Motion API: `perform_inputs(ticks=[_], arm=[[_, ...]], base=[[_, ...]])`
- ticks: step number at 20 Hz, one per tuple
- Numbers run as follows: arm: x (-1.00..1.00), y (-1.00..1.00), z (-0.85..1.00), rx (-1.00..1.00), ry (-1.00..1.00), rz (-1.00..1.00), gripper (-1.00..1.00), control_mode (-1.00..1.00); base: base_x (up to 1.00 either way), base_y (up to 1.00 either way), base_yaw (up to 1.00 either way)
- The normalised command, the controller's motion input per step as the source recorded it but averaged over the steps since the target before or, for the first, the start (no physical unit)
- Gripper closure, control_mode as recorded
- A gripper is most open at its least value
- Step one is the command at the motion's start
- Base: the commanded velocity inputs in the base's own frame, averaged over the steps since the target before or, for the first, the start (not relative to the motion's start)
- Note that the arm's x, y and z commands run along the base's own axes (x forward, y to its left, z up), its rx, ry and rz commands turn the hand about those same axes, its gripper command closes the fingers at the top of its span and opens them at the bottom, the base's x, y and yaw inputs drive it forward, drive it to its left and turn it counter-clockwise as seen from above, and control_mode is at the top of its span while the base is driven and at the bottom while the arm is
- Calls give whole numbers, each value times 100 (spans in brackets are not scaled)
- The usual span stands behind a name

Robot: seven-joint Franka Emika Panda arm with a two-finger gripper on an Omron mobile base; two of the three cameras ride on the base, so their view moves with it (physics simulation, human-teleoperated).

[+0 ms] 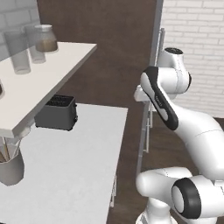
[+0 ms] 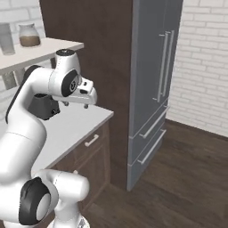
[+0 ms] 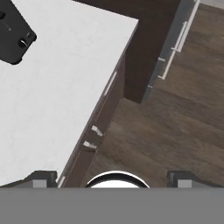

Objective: Take a straw from the drawer in front and place it inside the glass cup on the dining counter.

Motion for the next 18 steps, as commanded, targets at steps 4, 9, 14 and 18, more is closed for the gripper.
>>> perform_inputs(ticks=[4, 9, 14, 18], arm=[[0, 0, 0, 0, 0, 0, -100, 100], [0, 0, 0, 0, 0, 0, -100, 100], [0, 6, -16, 0, 0, -1, -100, -100], [14, 3, -99, 10, 0, -9, -100, -100]], base=[[-5, 50, -9], [-3, 48, -7], [0, 37, -5], [0, 0, 0]])
